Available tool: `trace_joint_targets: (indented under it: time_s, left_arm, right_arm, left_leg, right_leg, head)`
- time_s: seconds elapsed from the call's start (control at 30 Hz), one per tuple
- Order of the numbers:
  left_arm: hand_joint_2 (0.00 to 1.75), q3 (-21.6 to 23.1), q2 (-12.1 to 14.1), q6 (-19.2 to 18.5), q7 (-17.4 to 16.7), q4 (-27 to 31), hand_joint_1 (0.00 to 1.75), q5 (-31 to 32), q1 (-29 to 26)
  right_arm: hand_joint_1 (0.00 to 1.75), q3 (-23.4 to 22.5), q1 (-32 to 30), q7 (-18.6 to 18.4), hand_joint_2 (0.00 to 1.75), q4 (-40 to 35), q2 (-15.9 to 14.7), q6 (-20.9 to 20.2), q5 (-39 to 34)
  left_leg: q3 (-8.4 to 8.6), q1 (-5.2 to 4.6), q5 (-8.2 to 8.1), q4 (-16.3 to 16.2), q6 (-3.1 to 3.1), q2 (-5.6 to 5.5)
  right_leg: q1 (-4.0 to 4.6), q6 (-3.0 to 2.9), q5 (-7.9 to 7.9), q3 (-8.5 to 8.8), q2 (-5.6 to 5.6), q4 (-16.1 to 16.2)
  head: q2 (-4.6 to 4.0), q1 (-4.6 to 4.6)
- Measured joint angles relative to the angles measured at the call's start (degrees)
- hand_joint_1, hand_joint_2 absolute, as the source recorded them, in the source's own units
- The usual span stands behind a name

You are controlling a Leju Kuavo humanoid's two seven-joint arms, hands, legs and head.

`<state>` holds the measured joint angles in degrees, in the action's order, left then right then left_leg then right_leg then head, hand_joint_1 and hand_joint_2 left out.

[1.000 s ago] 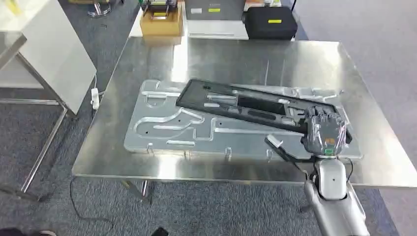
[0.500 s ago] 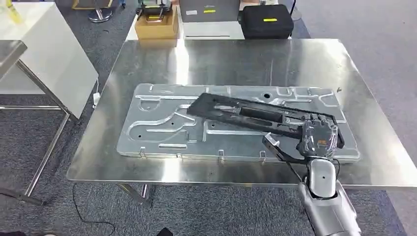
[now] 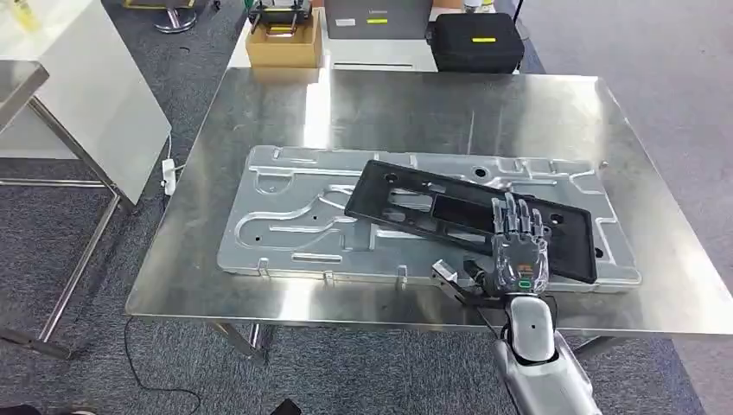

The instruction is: Take the parts from the cabinet and place them on the table.

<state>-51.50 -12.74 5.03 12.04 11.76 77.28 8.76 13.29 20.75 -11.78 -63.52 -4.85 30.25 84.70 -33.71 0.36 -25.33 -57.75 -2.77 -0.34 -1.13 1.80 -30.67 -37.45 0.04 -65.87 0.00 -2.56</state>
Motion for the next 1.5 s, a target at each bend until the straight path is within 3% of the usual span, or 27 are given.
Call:
trace_joint_targets:
  time_s: [0.07, 0.1, 0.17, 0.23, 0.27, 0.3, 0.4, 0.47, 0.57, 0.6, 0.63, 0.7, 0.73, 0.77, 0.83, 0.9, 0.93, 0.97, 1.0, 1.07, 1.1, 1.17, 1.23, 1.27, 1.3, 1.43, 1.5]
  left_arm:
    - [0.00, 0.0, 0.0, 0.1, 0.2, 0.0, 0.00, -0.6, -0.2]
    - [0.00, 0.0, 0.0, 0.2, 0.3, 0.0, 0.00, -0.9, -0.5]
    - [0.00, -0.1, 0.0, 0.6, 0.6, 0.0, 0.00, -1.7, -0.9]
    - [0.00, -0.2, 0.0, 0.7, 0.8, 0.0, 0.00, -2.2, -1.2]
    - [0.00, -0.2, 0.0, 0.7, 0.8, 0.0, 0.00, -2.4, -1.4]
    - [0.00, -0.4, 0.0, 0.8, 0.9, 0.0, 0.00, -2.8, -1.4]
    - [0.00, -0.9, 0.1, 1.1, 1.1, 0.0, 0.00, -3.5, -2.0]
    - [0.00, -1.4, 0.3, 1.7, 1.3, 0.0, 0.00, -4.0, -2.4]
    - [0.00, -1.9, 0.3, 2.8, 1.9, 0.0, 0.00, -4.7, -2.8]
    - [0.00, -2.1, 0.4, 3.1, 1.9, 0.0, 0.00, -5.0, -3.0]
    - [0.00, -2.4, 0.4, 3.4, 2.0, 0.0, 0.00, -5.2, -3.2]
    - [0.00, -2.8, 0.5, 4.3, 2.1, 0.0, 0.00, -5.6, -3.5]
    - [0.00, -3.0, 0.5, 4.9, 2.2, 0.0, 0.00, -5.6, -3.5]
    - [0.00, -3.1, 0.5, 5.6, 2.2, 0.0, 0.00, -5.6, -3.5]
    - [0.00, -3.3, 0.5, 7.0, 2.2, 0.0, 0.00, -5.6, -3.5]
    - [0.00, -3.4, 0.5, 8.1, 2.1, 0.0, 0.00, -5.7, -3.7]
    - [0.00, -3.5, 0.5, 8.5, 2.0, 0.0, 0.00, -5.8, -3.8]
    - [0.00, -3.5, 0.4, 8.8, 1.9, 0.0, 0.00, -5.8, -3.8]
    - [0.00, -3.6, 0.4, 9.2, 1.9, 0.0, 0.00, -5.8, -3.8]
    - [0.00, -4.0, 0.4, 9.4, 1.8, 0.0, 0.00, -5.8, -3.8]
    - [0.00, -4.2, 0.4, 9.5, 1.7, 0.0, 0.00, -5.8, -3.9]
    - [0.00, -4.3, 0.4, 9.9, 1.4, 0.0, 0.00, -5.8, -4.0]
    - [0.00, -4.4, 0.4, 10.0, 1.2, 0.0, 0.00, -5.8, -4.0]
    - [0.00, -4.4, 0.3, 10.1, 1.1, 0.0, 0.00, -5.8, -4.0]
    - [0.00, -4.4, 0.3, 10.2, 1.1, 0.0, 0.00, -5.8, -4.0]
    - [0.00, -4.5, 0.3, 10.3, 1.0, 0.0, 0.00, -5.8, -4.0]
    - [0.00, -4.5, 0.4, 10.2, 1.1, 0.0, 0.00, -5.7, -4.0]
  right_arm:
    - [0.00, 0.0, -1.4, 0.3, 0.00, -1.3, -0.6, -0.7, 0.0]
    - [0.00, 0.0, -2.7, 0.3, 0.00, -2.5, -1.0, -1.5, 0.0]
    - [0.00, 0.0, -4.8, 0.3, 0.00, -5.3, -2.2, -3.1, 0.0]
    - [0.00, 0.0, -6.2, 0.0, 0.00, -8.3, -3.4, -5.1, 0.0]
    - [0.00, 0.0, -6.9, -0.2, 0.00, -9.6, -4.1, -6.1, 0.0]
    - [0.00, 0.0, -8.1, -0.4, 0.00, -11.9, -5.2, -7.4, 0.0]
    - [0.00, 0.0, -11.7, -0.8, 0.00, -17.2, -8.2, -10.2, 0.0]
    - [0.00, -0.5, -14.2, -1.4, 0.00, -21.1, -10.3, -12.0, -0.1]
    - [0.00, -2.4, -19.0, -1.1, 0.00, -27.0, -12.9, -11.9, -1.2]
    - [0.00, -3.0, -20.7, -0.9, 0.00, -28.7, -13.4, -11.4, -1.9]
    - [0.00, -3.8, -22.4, -0.3, 0.00, -30.5, -13.7, -10.0, -2.8]
    - [0.00, -5.1, -25.3, 1.6, 0.00, -34.0, -13.6, -4.0, -5.1]
    - [0.00, -5.7, -26.5, 2.6, 0.00, -35.7, -13.2, -0.8, -6.2]
    - [0.00, -6.1, -27.5, 4.0, 0.00, -37.1, -12.3, 2.6, -7.6]
    - [0.00, -7.3, -29.3, 10.2, 0.00, -40.7, -9.1, 8.1, -14.3]
    - [0.00, -8.1, -30.4, 19.7, 0.00, -43.7, -5.2, 9.2, -25.1]
    - [0.00, -8.4, -30.9, 23.3, 0.00, -44.9, -3.2, 9.3, -29.3]
    - [0.00, -8.8, -31.5, 26.0, 0.00, -45.7, -1.9, 9.4, -32.1]
    - [0.00, -9.3, -31.9, 28.4, 0.00, -46.5, -0.6, 9.4, -35.2]
    - [0.00, -9.9, -32.7, 31.2, 0.00, -47.5, 1.6, 9.5, -41.3]
    - [0.00, -10.0, -33.5, 33.0, 0.00, -47.9, 2.7, 9.5, -44.9]
    - [0.00, -10.2, -34.4, 35.1, 0.00, -48.3, 4.1, 9.5, -48.6]
    - [0.00, -10.2, -34.8, 36.3, 0.00, -48.7, 5.0, 9.5, -51.6]
    - [0.00, -10.2, -34.9, 36.9, 0.00, -49.0, 5.4, 9.5, -52.8]
    - [0.00, -10.2, -35.0, 37.2, 0.00, -49.0, 5.8, 9.4, -53.7]
    - [0.00, -10.2, -35.9, 38.6, 0.00, -49.4, 6.7, 9.5, -57.0]
    - [0.00, -10.2, -35.9, 39.6, 0.00, -49.5, 7.1, 9.5, -58.5]
  left_leg:
    - [0.00, -0.12, -0.09, -0.1, -0.13, -0.01]
    - [0.01, -0.12, -0.16, -0.2, -0.17, -0.04]
    - [0.04, -0.11, -0.46, -0.5, -0.11, -0.19]
    - [0.19, -0.11, -0.93, -1.0, 0.22, -0.21]
    - [0.08, -0.20, -1.10, -1.1, 0.50, -0.17]
    - [-0.04, -0.52, -1.28, -1.5, 0.81, -0.19]
    - [0.22, -0.43, -1.23, -1.0, 1.47, -0.20]
    - [-0.36, -0.37, -3.04, -2.8, 2.19, -0.01]
    - [-5.83, -0.07, -9.46, -15.3, 2.81, 0.00]
    - [-7.16, -0.04, -10.28, -18.2, 2.91, 0.00]
    - [-7.23, -0.01, -9.53, -18.4, 2.93, 0.00]
    - [-3.75, -0.01, -5.27, -11.6, 2.64, 0.00]
    - [-0.93, -0.06, -2.75, -6.2, 2.23, -0.01]
    - [1.02, -0.22, -1.90, -2.1, 1.68, -0.01]
    - [1.63, -0.39, -2.47, -0.9, 1.55, -0.04]
    - [1.63, -0.55, -2.37, -0.8, 1.20, -0.04]
    - [2.15, 0.01, -1.73, 0.3, 0.67, -0.01]
    - [2.44, 0.06, -1.40, 0.7, 0.41, 0.23]
    - [2.42, 0.10, -1.19, 0.8, -0.03, 0.26]
    - [2.30, 0.06, -1.20, 0.7, -0.09, 0.27]
    - [2.25, 0.03, -1.20, 0.7, -0.09, 0.29]
    - [2.23, 0.05, -1.23, 0.5, -0.04, 0.29]
    - [2.22, 0.10, -1.44, 0.1, 0.28, 0.29]
    - [2.14, 0.09, -1.64, -0.4, 0.58, 0.28]
    - [1.92, -0.31, -1.86, -0.8, 0.99, 0.19]
    - [1.88, -0.13, -1.52, -0.6, 2.22, 0.13]
    - [0.66, 0.05, -4.70, -3.6, 2.75, 0.16]
  right_leg:
    - [-0.09, 0.30, -3.42, -4.08, -0.01, -8.4]
    - [-0.11, 0.37, -3.53, -5.24, -0.01, -10.6]
    - [-0.17, 0.31, -0.01, -3.35, -0.02, -6.3]
    - [-0.19, 0.04, 4.78, 1.68, -0.06, 3.8]
    - [-0.07, -0.29, 3.58, 2.62, -0.12, 5.5]
    - [0.40, -0.53, 4.05, 2.45, -0.05, 6.0]
    - [0.37, -1.21, 4.00, 2.61, 0.00, 6.0]
    - [-0.11, -1.96, 4.26, 3.06, -0.02, 6.6]
    - [0.01, -2.53, 4.04, 3.15, -0.43, 6.6]
    - [0.05, -2.56, 4.01, 3.16, -0.48, 6.6]
    - [0.06, -2.60, 3.97, 3.21, -0.45, 6.5]
    - [0.06, -2.55, 3.88, 3.42, -0.25, 6.5]
    - [0.13, -2.42, 3.80, 3.64, -0.11, 6.5]
    - [0.08, -2.34, 3.75, 3.73, -0.11, 6.5]
    - [0.40, -1.62, 3.73, 3.55, 0.00, 6.4]
    - [0.28, -1.10, 3.94, 3.77, 0.02, 6.8]
    - [0.63, -0.67, 3.80, 3.87, 0.01, 6.7]
    - [0.31, -0.59, 3.02, 3.61, 0.01, 5.7]
    - [0.28, -0.50, 0.94, 2.47, -0.01, 3.2]
    - [0.22, -0.26, -3.49, -1.24, 0.00, -5.1]
    - [0.21, -0.12, -4.75, -2.82, -0.01, -8.7]
    - [0.10, 0.01, -3.06, -2.23, -0.02, -8.0]
    - [-0.21, -0.04, 1.91, 3.05, -0.04, 1.7]
    - [-0.27, -0.15, 2.68, 5.21, -0.04, 5.9]
    - [0.37, -0.45, 2.31, 5.33, 0.04, 6.4]
    - [0.27, -1.89, 2.98, 4.99, 0.16, 6.7]
    - [-0.01, -2.74, 3.50, 4.76, -0.04, 7.0]
  head:
    - [0.00, 0.00]
    - [0.00, 0.02]
    - [0.00, 0.00]
    - [0.00, 0.00]
    - [0.00, 0.00]
    - [0.00, 0.04]
    - [0.00, 0.02]
    - [0.00, 0.09]
    - [0.00, 0.11]
    - [0.00, 0.13]
    - [0.00, 0.11]
    - [0.00, 0.11]
    - [0.00, 0.13]
    - [0.00, 0.11]
    - [0.00, 0.11]
    - [0.00, 0.11]
    - [0.00, 0.11]
    - [0.00, 0.09]
    - [0.00, 0.00]
    - [0.00, 0.04]
    - [0.00, 0.00]
    - [0.00, 0.00]
    - [0.00, 0.00]
    - [0.00, 0.00]
    - [0.00, 0.02]
    - [0.00, 0.04]
    - [0.00, 0.20]
